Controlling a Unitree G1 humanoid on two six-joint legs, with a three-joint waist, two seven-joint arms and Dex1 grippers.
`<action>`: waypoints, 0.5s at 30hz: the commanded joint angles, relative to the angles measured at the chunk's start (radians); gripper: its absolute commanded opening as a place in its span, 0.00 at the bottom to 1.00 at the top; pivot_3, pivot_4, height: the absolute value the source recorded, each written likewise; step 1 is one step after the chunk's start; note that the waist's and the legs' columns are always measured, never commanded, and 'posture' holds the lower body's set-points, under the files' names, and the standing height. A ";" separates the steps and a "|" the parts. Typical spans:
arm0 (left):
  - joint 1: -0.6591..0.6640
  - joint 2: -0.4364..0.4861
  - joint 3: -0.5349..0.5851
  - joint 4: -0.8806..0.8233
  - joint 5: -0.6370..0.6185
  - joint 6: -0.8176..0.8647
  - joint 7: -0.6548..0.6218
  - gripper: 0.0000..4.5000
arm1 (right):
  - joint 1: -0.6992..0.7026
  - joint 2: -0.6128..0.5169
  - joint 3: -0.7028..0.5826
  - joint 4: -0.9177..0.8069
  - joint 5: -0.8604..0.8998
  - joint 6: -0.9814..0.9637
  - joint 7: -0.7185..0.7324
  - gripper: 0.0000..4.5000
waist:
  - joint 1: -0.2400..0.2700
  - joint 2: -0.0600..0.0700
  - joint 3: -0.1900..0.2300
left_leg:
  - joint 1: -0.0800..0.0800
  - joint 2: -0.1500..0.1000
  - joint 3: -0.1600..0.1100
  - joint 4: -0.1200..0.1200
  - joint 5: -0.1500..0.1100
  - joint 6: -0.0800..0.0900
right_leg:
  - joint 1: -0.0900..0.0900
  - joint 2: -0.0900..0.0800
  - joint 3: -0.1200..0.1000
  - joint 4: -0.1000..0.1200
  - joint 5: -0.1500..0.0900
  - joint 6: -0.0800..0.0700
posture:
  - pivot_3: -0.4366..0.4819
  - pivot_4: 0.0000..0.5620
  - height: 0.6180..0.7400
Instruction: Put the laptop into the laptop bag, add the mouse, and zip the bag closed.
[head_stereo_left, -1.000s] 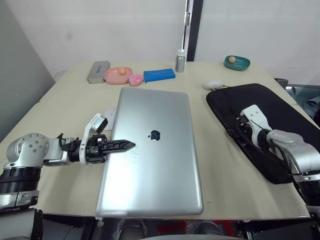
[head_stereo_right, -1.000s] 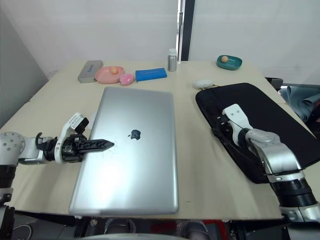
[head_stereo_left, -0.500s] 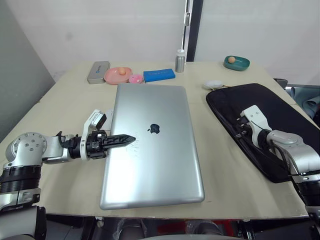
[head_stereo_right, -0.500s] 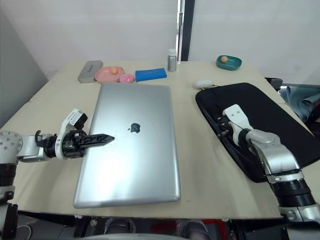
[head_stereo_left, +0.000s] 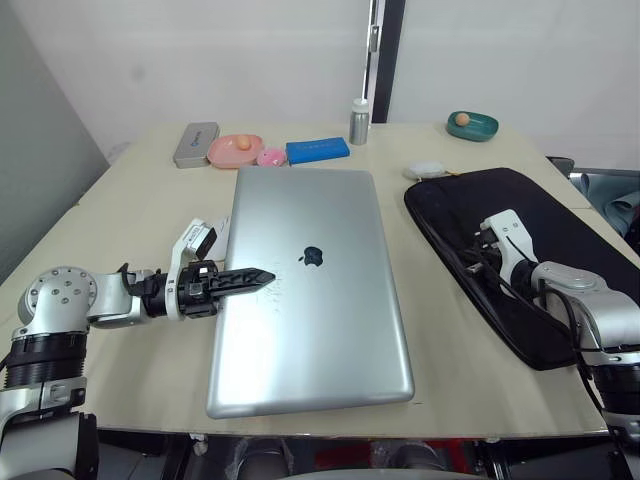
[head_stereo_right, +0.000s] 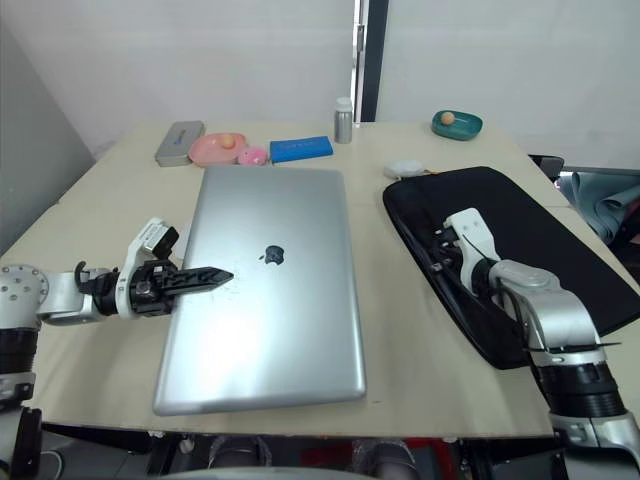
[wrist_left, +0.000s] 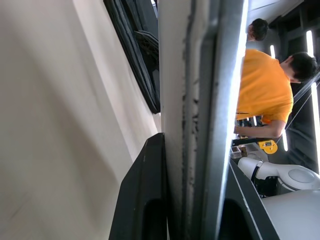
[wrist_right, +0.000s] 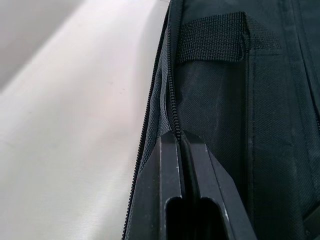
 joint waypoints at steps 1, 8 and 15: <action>-0.027 -0.020 0.047 -0.014 -0.084 0.000 -0.022 0.07 | 0.001 -0.013 -0.054 -0.058 0.001 -0.008 -0.018 0.01 | 0.001 0.000 0.000 | 0.000 0.000 0.000 0.000 0.000 0.000 | 0.000 0.000 0.000 0.000 0.000 0.000 | 0.48 0.27 1.00; -0.033 -0.063 0.033 0.019 -0.062 0.000 0.020 0.07 | -0.041 -0.049 -0.108 -0.142 0.096 0.119 0.015 0.01 | 0.001 0.000 0.000 | 0.000 0.000 0.000 0.000 0.000 0.000 | 0.000 0.000 0.000 0.000 0.000 0.000 | 0.48 0.27 1.00; -0.081 -0.165 0.049 0.102 -0.091 -0.003 0.128 0.07 | -0.082 -0.107 -0.177 -0.200 0.181 0.192 0.041 0.01 | 0.003 0.000 0.000 | 0.000 0.000 0.000 0.000 0.000 0.000 | 0.000 0.000 0.000 0.000 0.000 0.000 | 0.48 0.27 1.00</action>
